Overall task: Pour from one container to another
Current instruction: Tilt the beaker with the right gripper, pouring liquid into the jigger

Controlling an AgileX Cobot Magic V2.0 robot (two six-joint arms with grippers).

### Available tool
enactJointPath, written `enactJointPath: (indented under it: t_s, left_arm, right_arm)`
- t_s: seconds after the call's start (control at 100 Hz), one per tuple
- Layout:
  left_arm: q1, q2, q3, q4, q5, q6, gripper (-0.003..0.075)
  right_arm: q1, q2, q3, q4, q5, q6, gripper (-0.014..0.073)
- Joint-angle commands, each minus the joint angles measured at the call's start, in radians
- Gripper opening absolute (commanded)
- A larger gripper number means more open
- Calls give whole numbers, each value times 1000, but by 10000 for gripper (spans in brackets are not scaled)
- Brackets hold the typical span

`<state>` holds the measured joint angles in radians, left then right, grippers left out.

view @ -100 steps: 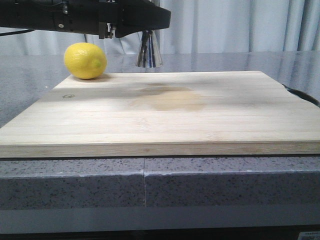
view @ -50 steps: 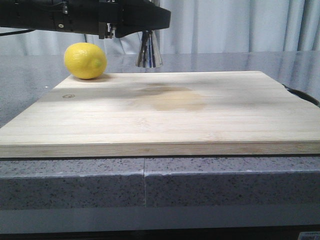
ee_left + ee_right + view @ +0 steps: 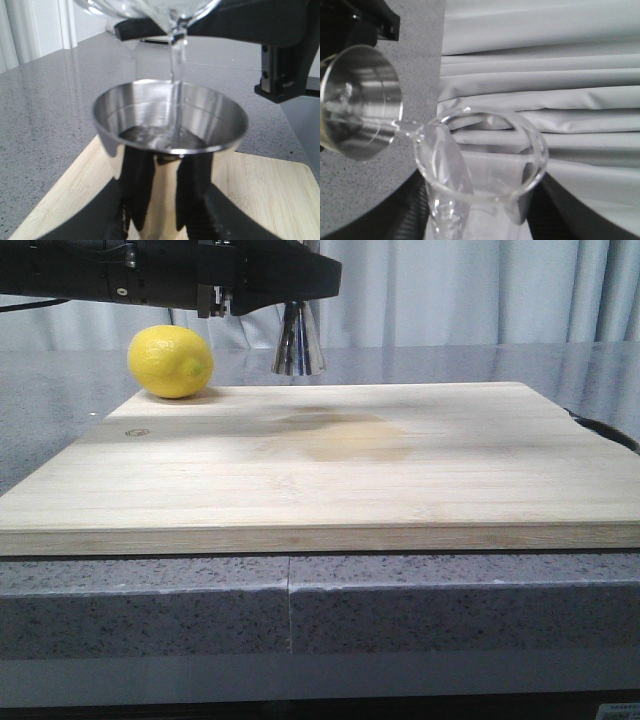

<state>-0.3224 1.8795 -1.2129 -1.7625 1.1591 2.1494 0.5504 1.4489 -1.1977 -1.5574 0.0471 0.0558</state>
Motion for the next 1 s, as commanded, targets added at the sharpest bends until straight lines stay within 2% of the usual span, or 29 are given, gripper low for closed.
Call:
enactJointPath:
  t_s: [0.0,0.49,0.59,0.71,0.89,0.99]
  left_arm:
    - [-11,-61,-31,-91,111,-5,206]
    - [-11,-61,-31,-91,111,-5,206]
    - [-11,-61,-31,-91,111,-5,206]
    - [-11,-61,-31,-91,111,-5,206]
    - [-11,-61,-31,-91,111,-5,206]
    - [-11,-61,-31,-91,111,-5,206]
  right_arm:
    - [1,-35,-38,-17,-4,0,304]
    - [1,-35,-38,-1,-4,2,304]
    - [1,-35,-38,134,2,6,304]
    - [1,-35,-36,370,26,6,304]
    - [1,-35,-36,507,44,6,304]
    - [-8,-35,-36,634,46,6,304]
